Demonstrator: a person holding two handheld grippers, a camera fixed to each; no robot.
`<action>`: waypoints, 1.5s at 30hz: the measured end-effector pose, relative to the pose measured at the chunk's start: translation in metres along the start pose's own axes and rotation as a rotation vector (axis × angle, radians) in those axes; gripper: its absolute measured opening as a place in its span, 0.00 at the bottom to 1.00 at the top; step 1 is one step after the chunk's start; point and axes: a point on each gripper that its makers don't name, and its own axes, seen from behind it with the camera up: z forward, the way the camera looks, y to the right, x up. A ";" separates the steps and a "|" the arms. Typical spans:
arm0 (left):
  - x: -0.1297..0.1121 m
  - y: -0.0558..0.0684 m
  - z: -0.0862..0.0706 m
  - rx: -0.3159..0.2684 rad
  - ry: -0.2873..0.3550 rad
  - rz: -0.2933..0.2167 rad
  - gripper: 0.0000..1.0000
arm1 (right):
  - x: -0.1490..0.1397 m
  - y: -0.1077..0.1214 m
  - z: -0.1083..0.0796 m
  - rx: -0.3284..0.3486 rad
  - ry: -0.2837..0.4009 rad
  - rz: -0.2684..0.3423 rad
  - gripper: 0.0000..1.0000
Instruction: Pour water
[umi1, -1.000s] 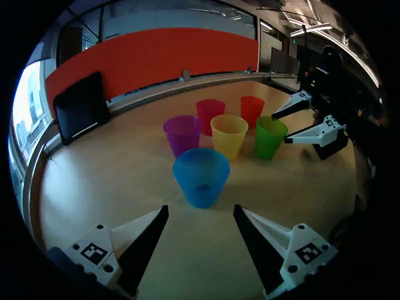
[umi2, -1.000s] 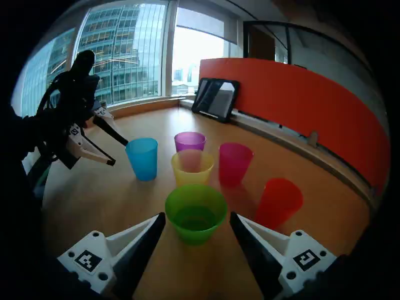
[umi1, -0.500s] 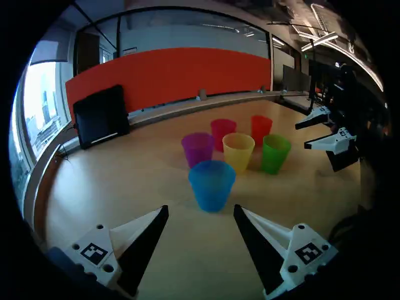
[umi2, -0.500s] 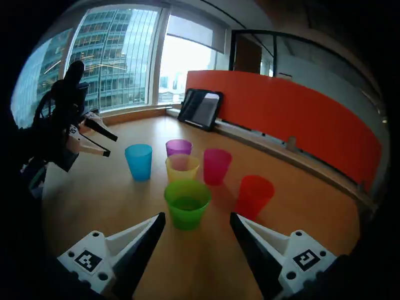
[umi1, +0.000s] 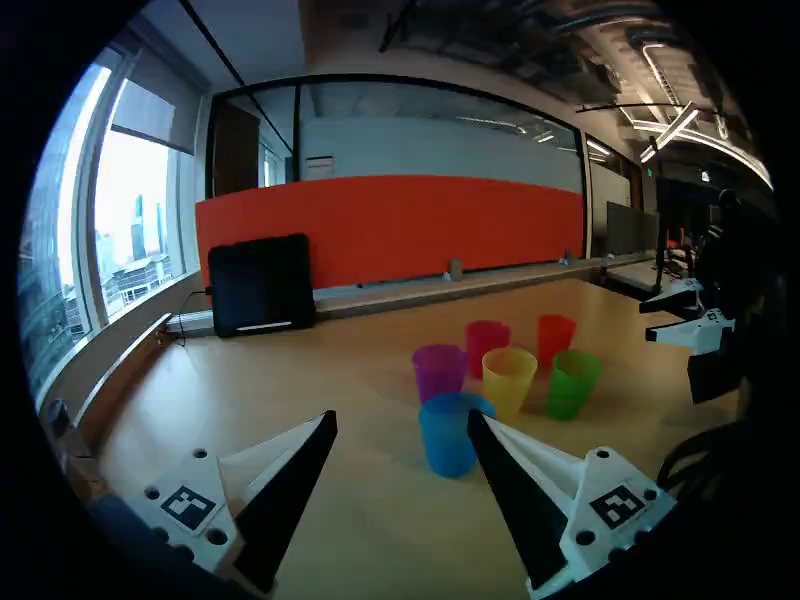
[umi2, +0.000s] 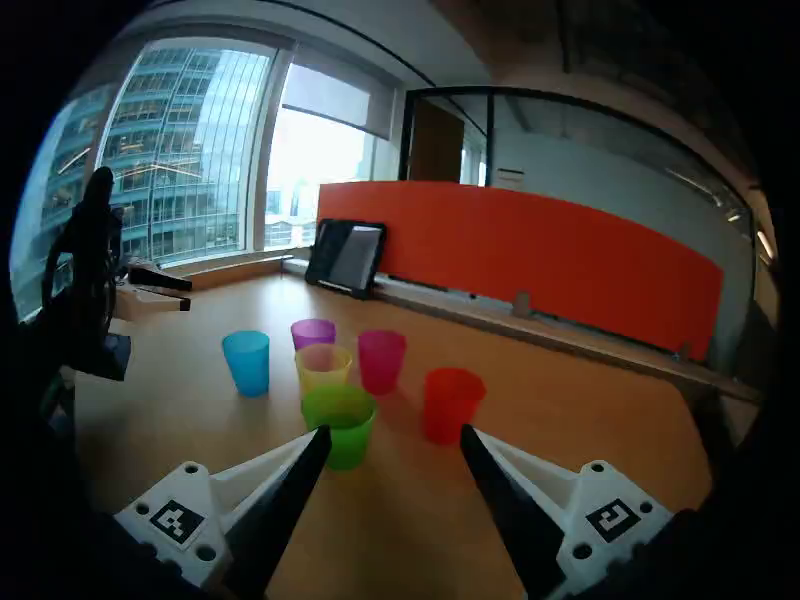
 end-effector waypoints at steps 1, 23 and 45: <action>0.004 -0.002 -0.001 0.015 0.018 -0.004 0.97 | 0.002 0.003 -0.002 -0.019 0.010 0.005 1.00; 0.027 -0.023 -0.013 0.289 0.216 0.029 0.97 | 0.044 0.048 -0.029 -0.318 0.228 0.097 1.00; 0.004 -0.051 -0.014 0.336 0.302 -0.038 0.97 | 0.062 0.052 -0.035 -0.384 0.284 0.119 1.00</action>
